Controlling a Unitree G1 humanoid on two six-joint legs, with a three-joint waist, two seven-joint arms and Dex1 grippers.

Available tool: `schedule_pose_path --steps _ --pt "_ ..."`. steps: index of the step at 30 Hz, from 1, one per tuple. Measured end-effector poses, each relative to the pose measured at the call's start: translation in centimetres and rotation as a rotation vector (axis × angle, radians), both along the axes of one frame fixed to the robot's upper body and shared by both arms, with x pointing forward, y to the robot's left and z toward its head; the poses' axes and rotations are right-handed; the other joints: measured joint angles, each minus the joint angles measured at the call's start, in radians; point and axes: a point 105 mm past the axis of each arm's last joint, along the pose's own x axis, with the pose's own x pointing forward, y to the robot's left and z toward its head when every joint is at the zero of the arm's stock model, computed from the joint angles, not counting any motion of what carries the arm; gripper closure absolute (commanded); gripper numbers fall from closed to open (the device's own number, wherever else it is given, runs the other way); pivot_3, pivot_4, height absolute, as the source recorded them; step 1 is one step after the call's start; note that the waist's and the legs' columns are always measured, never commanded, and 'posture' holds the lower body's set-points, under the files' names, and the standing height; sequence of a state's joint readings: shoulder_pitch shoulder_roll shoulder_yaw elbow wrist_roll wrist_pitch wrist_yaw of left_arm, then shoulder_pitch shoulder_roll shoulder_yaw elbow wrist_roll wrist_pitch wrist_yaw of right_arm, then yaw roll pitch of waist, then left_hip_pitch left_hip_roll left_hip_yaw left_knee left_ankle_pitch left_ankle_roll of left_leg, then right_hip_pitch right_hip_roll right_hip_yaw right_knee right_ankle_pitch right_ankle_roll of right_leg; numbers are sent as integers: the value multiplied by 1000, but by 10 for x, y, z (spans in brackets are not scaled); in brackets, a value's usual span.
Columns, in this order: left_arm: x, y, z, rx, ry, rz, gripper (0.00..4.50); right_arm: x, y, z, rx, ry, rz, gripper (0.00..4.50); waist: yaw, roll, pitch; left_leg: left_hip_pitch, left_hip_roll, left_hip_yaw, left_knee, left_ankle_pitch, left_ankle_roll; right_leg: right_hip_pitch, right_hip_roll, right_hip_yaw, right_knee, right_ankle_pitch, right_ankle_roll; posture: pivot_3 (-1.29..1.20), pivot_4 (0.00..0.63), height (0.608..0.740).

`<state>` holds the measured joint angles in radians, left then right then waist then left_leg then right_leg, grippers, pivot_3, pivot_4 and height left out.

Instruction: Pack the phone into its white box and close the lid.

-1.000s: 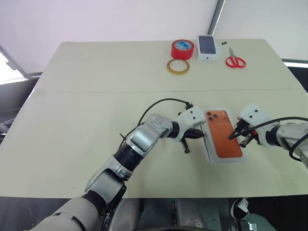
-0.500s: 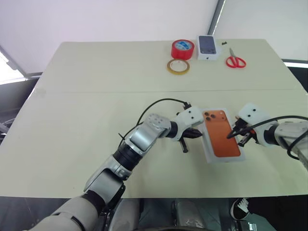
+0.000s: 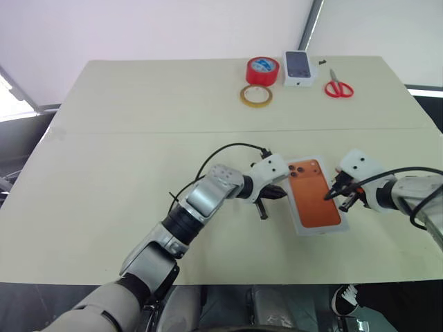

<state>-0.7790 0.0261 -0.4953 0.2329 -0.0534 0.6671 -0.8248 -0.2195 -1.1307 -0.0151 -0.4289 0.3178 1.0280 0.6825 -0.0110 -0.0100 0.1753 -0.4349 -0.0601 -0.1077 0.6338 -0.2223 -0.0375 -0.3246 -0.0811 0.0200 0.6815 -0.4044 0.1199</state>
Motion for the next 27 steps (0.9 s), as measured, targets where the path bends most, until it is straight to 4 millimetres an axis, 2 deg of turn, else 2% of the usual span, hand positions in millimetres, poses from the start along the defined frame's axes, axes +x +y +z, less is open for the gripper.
schedule_pose_path --steps 2,5,7,9,12,16,20,24,27 --pt "3 4 0 0 -1 11 4500 -3 -9 2 -24 8 -7 4476 2 0 0 0 0 0 0 0 0 0 0 0 0 0 0 0 150 740" --pt "10 16 8 -36 0 49 4500 -4 -35 21 -65 -37 -53 4476 0 0 0 0 0 0 0 0 0 0 0 0 0 0 0 0 150 740" --pt "13 22 13 -53 -9 64 4500 -5 -42 35 -70 -73 -53 4476 0 0 0 0 0 0 0 0 0 0 1 0 0 0 0 0 150 740" --pt "13 23 15 -63 -9 62 4500 -7 -42 41 -55 -85 -41 4476 -1 0 0 0 1 1 0 0 0 0 1 0 0 0 0 0 150 740" --pt "13 24 14 -62 -6 61 4500 -13 -37 43 -27 -73 -7 4476 0 0 0 0 0 1 0 0 0 0 0 0 0 0 0 0 150 740" --pt "14 24 15 -65 -10 60 4500 -20 -17 44 30 -64 83 4476 0 0 0 0 1 0 1 0 0 1 1 0 0 0 0 0 150 740" --pt "21 9 23 -90 -48 59 4500 -31 2 33 76 -21 156 4476 8 0 0 0 0 0 3 0 1 2 0 -1 0 0 0 0 150 740" --pt "26 -13 30 -119 -56 75 4500 -38 7 21 88 23 157 4476 19 -1 0 0 0 0 4 -1 3 2 0 -1 0 0 0 0 150 740" --pt "31 -21 27 -104 -63 88 4500 -42 7 7 71 61 144 4476 20 0 0 0 0 1 5 -1 2 2 0 -1 0 0 0 0 150 740"
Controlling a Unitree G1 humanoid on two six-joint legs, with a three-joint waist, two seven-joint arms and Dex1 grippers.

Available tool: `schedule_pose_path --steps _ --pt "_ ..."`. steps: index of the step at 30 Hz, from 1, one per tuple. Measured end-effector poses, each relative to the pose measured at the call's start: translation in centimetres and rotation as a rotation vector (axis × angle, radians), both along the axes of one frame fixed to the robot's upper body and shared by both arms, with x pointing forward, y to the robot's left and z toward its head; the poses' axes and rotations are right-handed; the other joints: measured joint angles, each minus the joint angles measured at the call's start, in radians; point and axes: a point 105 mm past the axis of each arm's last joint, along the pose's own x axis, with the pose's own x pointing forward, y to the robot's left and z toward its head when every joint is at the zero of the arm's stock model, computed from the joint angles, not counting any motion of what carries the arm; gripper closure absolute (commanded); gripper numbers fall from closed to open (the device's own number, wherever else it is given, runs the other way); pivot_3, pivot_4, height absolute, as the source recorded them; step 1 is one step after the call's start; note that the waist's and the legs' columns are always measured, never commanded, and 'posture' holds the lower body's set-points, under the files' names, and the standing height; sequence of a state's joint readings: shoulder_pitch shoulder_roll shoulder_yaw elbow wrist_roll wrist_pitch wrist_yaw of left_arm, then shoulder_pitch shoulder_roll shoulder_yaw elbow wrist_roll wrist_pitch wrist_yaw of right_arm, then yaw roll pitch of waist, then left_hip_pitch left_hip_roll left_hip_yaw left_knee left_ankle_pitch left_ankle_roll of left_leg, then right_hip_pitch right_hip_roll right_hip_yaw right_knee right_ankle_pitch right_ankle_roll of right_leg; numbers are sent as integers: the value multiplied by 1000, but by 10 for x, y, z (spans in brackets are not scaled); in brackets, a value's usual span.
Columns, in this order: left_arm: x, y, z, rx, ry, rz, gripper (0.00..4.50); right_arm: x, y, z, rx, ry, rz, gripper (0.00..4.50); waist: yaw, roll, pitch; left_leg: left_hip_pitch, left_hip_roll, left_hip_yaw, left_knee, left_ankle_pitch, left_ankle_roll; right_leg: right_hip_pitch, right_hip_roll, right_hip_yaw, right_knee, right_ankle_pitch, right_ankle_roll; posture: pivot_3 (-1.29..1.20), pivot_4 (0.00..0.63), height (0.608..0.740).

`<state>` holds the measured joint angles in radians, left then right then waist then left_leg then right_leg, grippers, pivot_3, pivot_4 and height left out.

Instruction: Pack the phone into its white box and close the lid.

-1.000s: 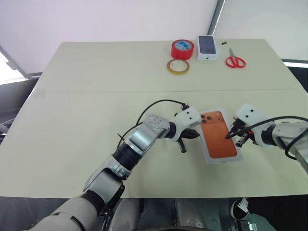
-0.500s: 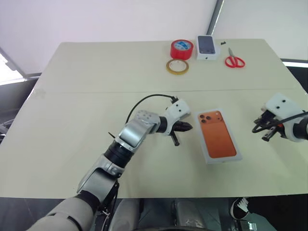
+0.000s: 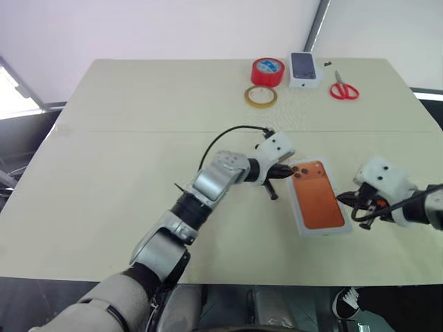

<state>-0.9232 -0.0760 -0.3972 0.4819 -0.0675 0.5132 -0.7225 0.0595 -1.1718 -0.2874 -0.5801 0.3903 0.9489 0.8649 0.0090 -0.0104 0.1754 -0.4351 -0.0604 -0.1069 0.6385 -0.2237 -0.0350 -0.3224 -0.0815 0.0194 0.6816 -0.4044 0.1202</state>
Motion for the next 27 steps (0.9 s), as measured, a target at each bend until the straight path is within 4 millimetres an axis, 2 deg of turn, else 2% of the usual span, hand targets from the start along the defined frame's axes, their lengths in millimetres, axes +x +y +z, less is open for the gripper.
schedule_pose_path --steps 4,16,20,22,25,27 --pt "2 -5 -11 32 10 3 4500 0 -3 -3 -23 -6 -13 4476 1 -1 0 0 0 -1 2 0 0 1 0 0 0 0 0 0 150 740" --pt "5 -8 -15 27 -2 10 4500 1 -5 -8 -41 -33 -23 4476 3 -9 -5 0 0 -2 8 -2 3 4 0 -1 0 1 2 0 150 740" --pt "7 10 -8 8 -5 21 4500 8 5 -2 102 -59 -46 4476 -10 -7 -4 0 0 -2 6 -1 2 2 1 0 1 1 2 0 150 740" --pt "6 24 -3 14 -19 9 4500 13 7 9 134 -83 -52 4476 -19 -4 -4 0 0 -2 5 0 -1 2 1 0 1 1 2 0 150 740" --pt "-4 43 -1 41 -32 -47 4500 22 1 22 117 -132 -87 4476 -21 -4 -5 0 0 -2 5 0 -1 2 1 0 1 1 2 0 150 740" --pt "-13 49 -7 78 -22 -91 4500 28 -6 24 92 -146 -117 4476 -16 -4 -5 0 0 -2 5 0 0 2 1 0 1 1 1 0 150 740"
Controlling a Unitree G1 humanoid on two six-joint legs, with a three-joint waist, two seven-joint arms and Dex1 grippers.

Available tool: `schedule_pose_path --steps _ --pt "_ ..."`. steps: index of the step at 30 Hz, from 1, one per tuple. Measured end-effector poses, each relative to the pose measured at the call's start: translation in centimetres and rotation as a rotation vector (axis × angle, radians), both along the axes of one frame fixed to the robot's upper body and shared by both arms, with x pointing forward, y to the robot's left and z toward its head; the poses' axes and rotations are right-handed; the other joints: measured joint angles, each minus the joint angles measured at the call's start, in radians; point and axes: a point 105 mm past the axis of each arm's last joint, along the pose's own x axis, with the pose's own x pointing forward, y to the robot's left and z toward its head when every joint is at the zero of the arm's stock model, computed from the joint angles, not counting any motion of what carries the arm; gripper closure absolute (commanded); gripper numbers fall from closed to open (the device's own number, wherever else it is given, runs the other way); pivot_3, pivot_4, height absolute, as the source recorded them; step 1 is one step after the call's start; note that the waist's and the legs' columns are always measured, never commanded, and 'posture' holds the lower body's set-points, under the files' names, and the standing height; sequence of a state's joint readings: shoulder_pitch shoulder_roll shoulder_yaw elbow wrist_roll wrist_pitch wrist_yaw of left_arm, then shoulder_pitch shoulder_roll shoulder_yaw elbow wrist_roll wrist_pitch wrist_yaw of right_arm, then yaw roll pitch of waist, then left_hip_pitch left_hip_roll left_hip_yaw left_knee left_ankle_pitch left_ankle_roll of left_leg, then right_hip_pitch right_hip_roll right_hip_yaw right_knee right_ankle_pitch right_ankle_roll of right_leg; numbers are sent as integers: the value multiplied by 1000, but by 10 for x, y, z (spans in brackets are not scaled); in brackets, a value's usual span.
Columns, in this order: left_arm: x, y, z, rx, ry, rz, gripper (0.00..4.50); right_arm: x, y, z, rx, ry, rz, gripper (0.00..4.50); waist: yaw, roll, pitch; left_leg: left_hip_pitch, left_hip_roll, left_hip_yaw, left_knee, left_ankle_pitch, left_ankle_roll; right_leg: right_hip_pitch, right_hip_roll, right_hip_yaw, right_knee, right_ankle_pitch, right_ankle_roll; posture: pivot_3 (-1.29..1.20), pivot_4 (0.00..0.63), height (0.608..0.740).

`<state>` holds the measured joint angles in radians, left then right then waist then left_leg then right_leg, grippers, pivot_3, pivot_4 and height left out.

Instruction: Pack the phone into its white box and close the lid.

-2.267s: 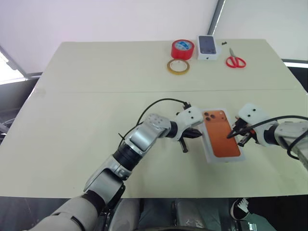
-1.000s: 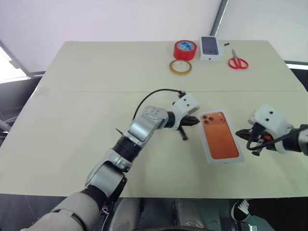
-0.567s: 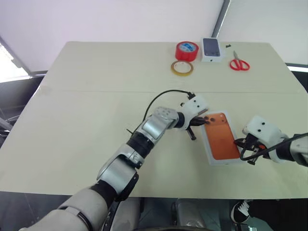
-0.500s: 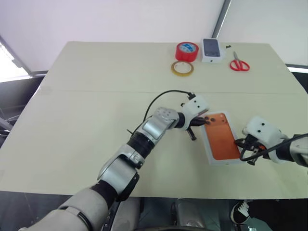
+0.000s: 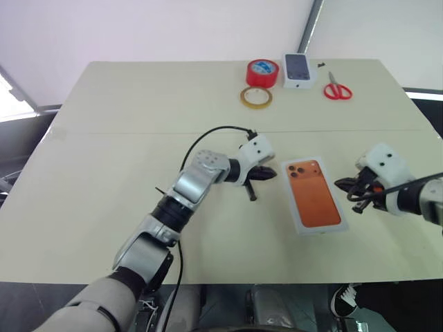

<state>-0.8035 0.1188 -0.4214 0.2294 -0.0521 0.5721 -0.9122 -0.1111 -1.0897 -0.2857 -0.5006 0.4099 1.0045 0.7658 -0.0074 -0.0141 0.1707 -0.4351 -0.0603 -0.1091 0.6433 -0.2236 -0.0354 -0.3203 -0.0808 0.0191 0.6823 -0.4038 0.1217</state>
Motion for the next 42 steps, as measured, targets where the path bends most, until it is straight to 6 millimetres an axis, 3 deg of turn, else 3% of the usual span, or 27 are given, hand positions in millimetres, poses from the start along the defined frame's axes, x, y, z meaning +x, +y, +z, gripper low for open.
schedule_pose_path --steps 3,7,12,19,29,42 --pt "-13 -2 -12 39 32 -54 4500 9 -8 -9 -37 22 -42 4476 5 0 0 -1 -1 0 1 0 0 0 -1 0 0 0 0 0 150 740" --pt "-28 -22 -18 55 54 -104 4500 15 -13 -29 -94 78 -58 4476 10 0 0 -1 -1 0 1 -1 2 -1 -1 0 0 0 0 0 150 740" --pt "-37 -38 -30 87 87 -118 4500 23 -8 -29 -120 67 -31 4476 7 0 0 -2 0 0 1 -2 3 -2 0 0 0 0 0 0 150 740" --pt "-32 -40 -33 86 94 -85 4500 24 -4 -30 -121 69 -5 4476 -2 0 0 -2 0 0 1 -2 3 -1 0 0 0 0 0 0 150 740" --pt "-21 -40 -17 -13 70 -30 4500 20 -11 -33 -130 79 -27 4476 0 1 0 -2 0 0 1 -2 3 -1 0 0 0 0 0 0 150 740" --pt "-20 -43 -12 -45 73 -22 4500 17 -16 -37 -138 93 -42 4476 -1 1 0 -2 0 0 1 -2 3 -2 0 0 0 0 0 0 150 740"
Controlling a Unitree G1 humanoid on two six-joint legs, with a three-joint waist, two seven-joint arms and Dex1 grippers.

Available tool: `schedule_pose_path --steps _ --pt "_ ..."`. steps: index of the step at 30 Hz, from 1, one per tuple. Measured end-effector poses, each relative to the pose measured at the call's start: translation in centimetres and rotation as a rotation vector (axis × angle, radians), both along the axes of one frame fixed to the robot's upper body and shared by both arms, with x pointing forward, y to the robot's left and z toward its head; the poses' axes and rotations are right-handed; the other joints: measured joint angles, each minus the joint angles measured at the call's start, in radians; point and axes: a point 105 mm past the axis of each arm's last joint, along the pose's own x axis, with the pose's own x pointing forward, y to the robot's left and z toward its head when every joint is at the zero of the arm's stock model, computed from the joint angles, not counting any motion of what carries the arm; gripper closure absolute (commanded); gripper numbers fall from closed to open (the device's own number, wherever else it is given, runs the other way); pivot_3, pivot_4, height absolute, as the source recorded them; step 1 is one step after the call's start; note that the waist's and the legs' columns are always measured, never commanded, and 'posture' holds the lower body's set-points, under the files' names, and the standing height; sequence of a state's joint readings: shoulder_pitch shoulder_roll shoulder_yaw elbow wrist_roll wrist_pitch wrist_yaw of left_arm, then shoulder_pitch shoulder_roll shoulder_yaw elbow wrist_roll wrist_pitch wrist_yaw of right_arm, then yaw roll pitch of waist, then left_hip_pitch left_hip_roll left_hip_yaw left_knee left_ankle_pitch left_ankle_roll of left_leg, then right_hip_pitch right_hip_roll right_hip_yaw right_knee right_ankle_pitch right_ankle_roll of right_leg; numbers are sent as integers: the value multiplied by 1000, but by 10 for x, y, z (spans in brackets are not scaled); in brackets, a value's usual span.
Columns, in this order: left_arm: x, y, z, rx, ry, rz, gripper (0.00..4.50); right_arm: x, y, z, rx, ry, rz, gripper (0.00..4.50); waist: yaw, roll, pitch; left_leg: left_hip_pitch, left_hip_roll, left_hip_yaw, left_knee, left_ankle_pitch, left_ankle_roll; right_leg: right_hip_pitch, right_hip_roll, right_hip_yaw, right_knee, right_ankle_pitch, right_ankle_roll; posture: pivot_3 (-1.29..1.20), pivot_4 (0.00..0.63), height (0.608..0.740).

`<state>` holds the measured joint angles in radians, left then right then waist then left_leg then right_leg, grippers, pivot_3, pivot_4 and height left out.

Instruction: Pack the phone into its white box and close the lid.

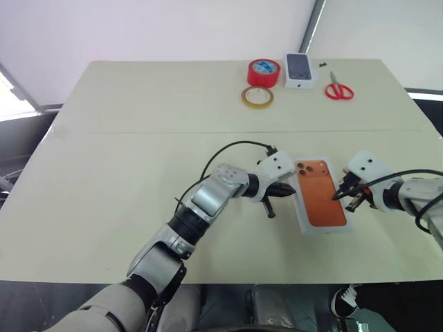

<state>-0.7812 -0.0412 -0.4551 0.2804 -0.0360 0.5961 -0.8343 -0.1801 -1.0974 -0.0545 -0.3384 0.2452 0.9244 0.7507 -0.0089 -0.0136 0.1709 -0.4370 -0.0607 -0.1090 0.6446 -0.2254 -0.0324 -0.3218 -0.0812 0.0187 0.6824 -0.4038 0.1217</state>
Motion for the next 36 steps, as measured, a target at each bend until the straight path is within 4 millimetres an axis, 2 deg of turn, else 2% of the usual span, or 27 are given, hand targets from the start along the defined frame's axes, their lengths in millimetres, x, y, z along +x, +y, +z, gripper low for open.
schedule_pose_path --steps 9,15,18,21,23,25,28,31,36 --pt "3 1 -3 3 -1 17 4500 -3 -5 -1 -11 -1 -6 4476 -1 0 0 0 0 0 0 0 0 0 0 0 0 0 0 0 150 740" --pt "21 24 0 -15 2 90 4500 -14 -25 25 -30 -50 -11 4476 -1 0 0 0 0 0 0 0 0 0 0 0 0 0 0 0 150 740" --pt "29 28 12 -53 -3 116 4500 -26 -16 32 27 -43 57 4476 0 0 0 0 0 0 0 0 0 0 0 0 0 0 0 0 150 740" --pt "42 18 33 -80 -44 136 4500 -39 1 35 85 -11 134 4476 8 0 1 -1 0 0 2 -1 1 1 0 -1 0 0 0 0 150 740" --pt "44 6 41 -89 -73 126 4500 -47 12 30 109 24 176 4476 16 -1 1 -1 0 1 2 -1 1 1 0 -1 0 0 0 0 150 740" --pt "45 -6 38 -80 -79 120 4500 -52 18 23 130 43 188 4476 21 -1 1 -1 0 1 2 -1 1 0 0 -1 0 0 0 0 150 740" --pt "46 -18 24 -23 -64 122 4500 -54 20 11 125 71 169 4476 21 -1 1 -2 -1 1 2 -1 1 -1 -1 -1 0 0 1 0 150 740" --pt "46 -23 10 47 -70 114 4500 -57 19 0 108 96 147 4476 19 -1 1 -2 -1 1 2 -1 1 -1 0 0 0 0 1 0 150 740" --pt "41 -32 5 83 -119 71 4500 -60 15 -8 82 106 124 4476 23 -1 1 -2 -1 0 2 -1 1 0 0 -1 0 0 1 0 150 740"
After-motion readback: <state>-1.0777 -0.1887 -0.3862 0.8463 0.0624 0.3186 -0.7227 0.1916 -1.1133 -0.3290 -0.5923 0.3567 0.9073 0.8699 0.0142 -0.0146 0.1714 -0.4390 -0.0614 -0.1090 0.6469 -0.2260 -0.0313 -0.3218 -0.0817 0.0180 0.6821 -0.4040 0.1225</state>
